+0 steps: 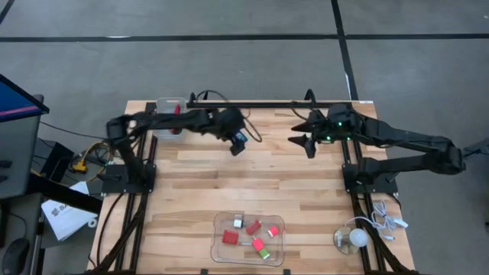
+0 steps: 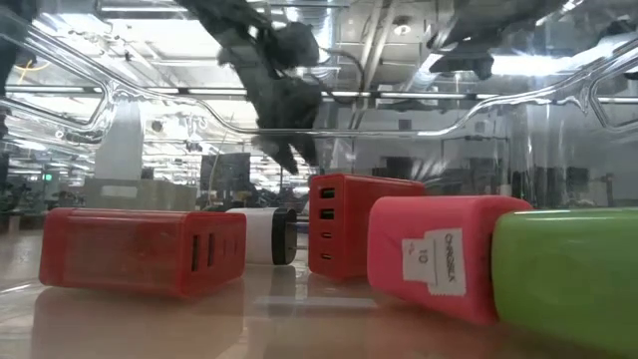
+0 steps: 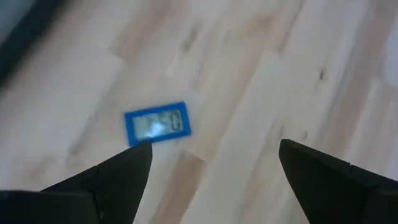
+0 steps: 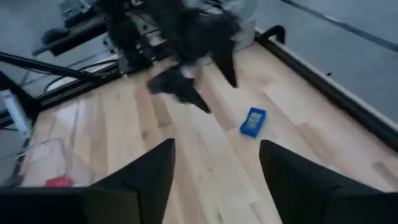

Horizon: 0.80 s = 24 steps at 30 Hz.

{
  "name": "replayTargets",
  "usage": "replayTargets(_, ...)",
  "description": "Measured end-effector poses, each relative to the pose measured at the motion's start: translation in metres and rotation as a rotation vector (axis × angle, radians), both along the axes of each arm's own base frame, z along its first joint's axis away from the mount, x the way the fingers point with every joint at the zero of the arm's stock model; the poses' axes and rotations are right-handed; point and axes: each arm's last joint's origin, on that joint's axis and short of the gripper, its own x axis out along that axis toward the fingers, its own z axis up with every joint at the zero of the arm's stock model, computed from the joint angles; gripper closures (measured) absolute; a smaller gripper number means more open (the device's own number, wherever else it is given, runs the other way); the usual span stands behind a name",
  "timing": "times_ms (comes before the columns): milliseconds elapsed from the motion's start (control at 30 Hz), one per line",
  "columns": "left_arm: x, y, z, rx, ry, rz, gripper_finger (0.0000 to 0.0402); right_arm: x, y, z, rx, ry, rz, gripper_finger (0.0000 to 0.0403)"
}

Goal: Pick & Place Office items
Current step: Put the blue digital clock into the gray bin

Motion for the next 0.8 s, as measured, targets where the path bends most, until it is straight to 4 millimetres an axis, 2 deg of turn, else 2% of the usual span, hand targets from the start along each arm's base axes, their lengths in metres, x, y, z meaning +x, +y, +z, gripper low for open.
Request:
replayTargets(167, 0.025, 0.032, -0.012, -0.215, -0.054, -0.078, 0.0052, -0.002, 0.013, -0.003, -0.007, 0.014, 0.039, 0.0163)
replayTargets(300, 0.034, 0.056, -0.012, -0.313, -0.118, -0.064, 0.0053, 0.0, 0.022, -0.003, -0.017, 0.015, 0.072, 0.0171)
replayTargets(367, 0.036, 0.065, -0.014, -0.404, -0.15, -0.053, 0.0053, 0.0, 0.026, -0.003, -0.021, 0.016, 0.087, 0.0175)
replayTargets(433, 0.038, 0.071, -0.013, -0.42, -0.149, -0.022, 0.0053, 0.001, 0.03, -0.003, -0.023, 0.016, 0.103, 0.0179)
replayTargets(600, 0.041, 0.074, -0.014, -0.439, -0.087, 0.01, 0.0054, 0.002, 0.037, -0.003, -0.025, 0.015, 0.143, 0.0184)
replayTargets(800, 0.033, 0.056, -0.016, -0.48, 0.115, 0.037, 0.0066, 0.002, 0.043, -0.003, -0.046, 0.018, 0.156, 0.0188)
